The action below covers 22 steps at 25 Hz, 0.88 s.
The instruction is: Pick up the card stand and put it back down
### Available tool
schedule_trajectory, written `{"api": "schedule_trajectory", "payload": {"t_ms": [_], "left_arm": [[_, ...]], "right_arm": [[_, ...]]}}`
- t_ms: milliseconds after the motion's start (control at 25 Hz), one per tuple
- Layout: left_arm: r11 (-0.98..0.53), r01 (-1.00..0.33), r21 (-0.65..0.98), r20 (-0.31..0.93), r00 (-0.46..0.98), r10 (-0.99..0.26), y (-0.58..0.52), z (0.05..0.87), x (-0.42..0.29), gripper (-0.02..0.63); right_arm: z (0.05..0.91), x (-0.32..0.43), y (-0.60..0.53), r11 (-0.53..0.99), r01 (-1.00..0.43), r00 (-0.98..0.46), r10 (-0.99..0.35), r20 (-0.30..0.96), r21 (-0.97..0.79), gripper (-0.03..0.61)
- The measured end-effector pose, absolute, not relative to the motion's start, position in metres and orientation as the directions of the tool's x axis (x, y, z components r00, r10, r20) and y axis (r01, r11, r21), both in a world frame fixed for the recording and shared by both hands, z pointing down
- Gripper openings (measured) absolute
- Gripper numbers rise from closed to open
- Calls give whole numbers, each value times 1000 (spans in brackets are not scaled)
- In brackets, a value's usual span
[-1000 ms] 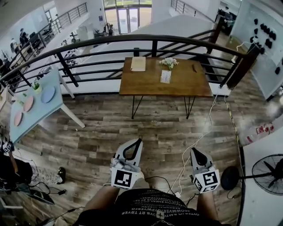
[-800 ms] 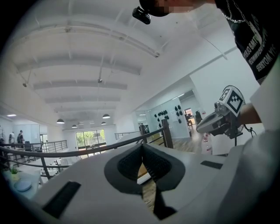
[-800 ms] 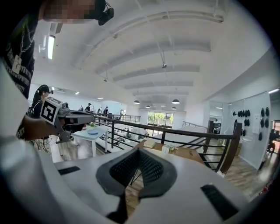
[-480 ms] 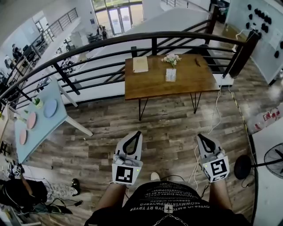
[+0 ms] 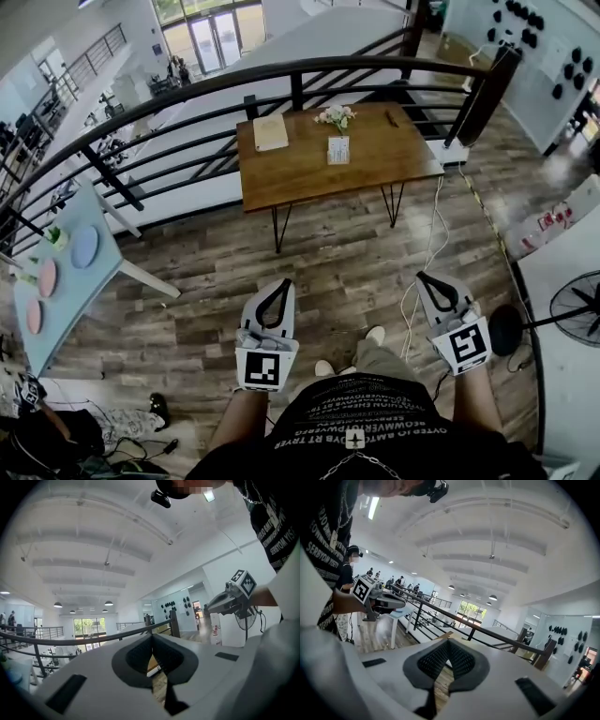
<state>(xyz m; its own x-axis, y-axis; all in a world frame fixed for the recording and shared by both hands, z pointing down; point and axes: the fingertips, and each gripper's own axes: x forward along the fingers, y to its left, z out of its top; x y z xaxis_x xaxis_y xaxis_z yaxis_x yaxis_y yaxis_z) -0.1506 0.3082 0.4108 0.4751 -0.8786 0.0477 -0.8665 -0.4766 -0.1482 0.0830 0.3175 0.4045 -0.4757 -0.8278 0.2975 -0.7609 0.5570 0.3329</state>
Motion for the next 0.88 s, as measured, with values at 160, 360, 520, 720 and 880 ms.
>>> {"api": "schedule_trajectory", "payload": {"t_ms": [160, 360, 520, 720, 880], "left_arm": [[-473, -869, -146, 72, 467, -881, 305, 417, -163, 25], [-439, -889, -128, 68, 434, -898, 303, 420, -173, 26], [-448, -881, -153, 57, 445, -894, 296, 418, -160, 26], [-458, -873, -166, 84, 450, -889, 290, 421, -139, 26], [-474, -874, -108, 93, 466, -880, 271, 421, -125, 26]], "right_arm": [[405, 68, 311, 576, -746, -492, -815, 306, 334, 14], [405, 54, 302, 604, -712, -517, -796, 314, 358, 14], [405, 68, 288, 582, -747, -506, -811, 294, 320, 14], [428, 94, 282, 588, -763, -505, -802, 320, 268, 14], [435, 109, 267, 595, -766, -516, -795, 319, 244, 14]]}}
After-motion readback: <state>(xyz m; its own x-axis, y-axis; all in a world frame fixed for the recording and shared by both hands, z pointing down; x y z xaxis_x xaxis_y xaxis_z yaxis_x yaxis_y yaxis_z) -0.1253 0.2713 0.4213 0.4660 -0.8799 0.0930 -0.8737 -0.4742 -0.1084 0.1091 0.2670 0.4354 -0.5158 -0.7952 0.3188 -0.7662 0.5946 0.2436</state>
